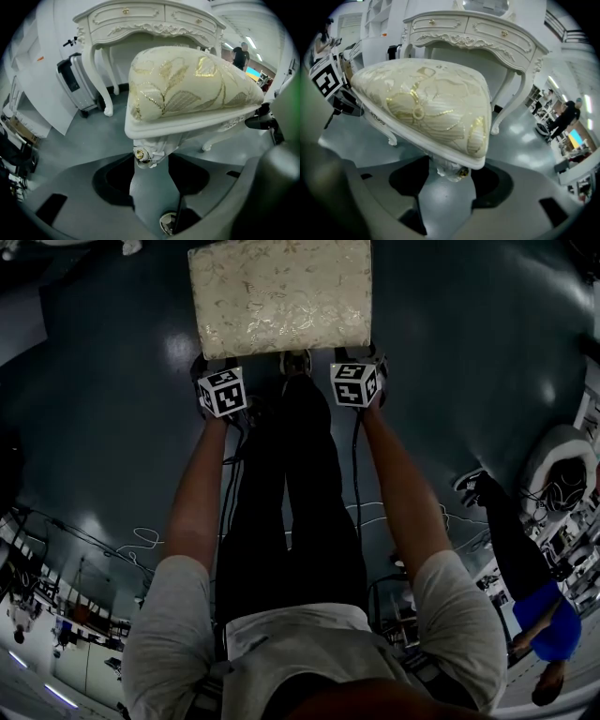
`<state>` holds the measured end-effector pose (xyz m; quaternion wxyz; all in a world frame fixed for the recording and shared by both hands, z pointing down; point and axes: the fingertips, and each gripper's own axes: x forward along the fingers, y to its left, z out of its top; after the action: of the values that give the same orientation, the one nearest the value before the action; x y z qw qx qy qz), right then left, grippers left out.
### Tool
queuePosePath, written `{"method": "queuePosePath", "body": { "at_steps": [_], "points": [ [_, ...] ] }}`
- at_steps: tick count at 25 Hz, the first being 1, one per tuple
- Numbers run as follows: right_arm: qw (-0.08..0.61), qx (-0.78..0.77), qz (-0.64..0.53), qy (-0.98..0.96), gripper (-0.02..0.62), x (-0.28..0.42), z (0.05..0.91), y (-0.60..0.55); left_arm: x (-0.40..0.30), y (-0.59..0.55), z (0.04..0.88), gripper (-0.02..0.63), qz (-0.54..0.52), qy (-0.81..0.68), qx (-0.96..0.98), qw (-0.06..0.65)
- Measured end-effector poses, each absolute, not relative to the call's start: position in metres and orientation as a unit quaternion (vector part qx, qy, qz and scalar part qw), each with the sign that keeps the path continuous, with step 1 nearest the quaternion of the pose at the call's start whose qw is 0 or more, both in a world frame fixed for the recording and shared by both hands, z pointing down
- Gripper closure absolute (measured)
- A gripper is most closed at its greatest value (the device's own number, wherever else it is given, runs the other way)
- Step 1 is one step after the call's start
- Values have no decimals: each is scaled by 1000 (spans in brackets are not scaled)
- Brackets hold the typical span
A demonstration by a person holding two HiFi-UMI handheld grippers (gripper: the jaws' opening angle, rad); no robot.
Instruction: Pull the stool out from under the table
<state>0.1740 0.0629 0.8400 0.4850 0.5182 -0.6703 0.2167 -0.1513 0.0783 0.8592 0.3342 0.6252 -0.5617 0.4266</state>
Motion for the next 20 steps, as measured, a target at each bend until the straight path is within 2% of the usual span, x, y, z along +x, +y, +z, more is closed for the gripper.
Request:
{"method": "queuePosePath", "body": {
  "at_steps": [5,7,10,20],
  "points": [
    [461,539,252,-658,301,174,821,73,-151,85,840,403,419,-566,626,334],
    [456,543,249,-660,320,173,811,76,-151,84,825,464,405,-569,632,335],
    [457,541,237,-665,394,168,791,89,-150,91,795,568,387,-563,651,331],
    [388,547,217,-709,572,103,687,85,-133,96,711,586,327,-549,693,335]
  ]
}}
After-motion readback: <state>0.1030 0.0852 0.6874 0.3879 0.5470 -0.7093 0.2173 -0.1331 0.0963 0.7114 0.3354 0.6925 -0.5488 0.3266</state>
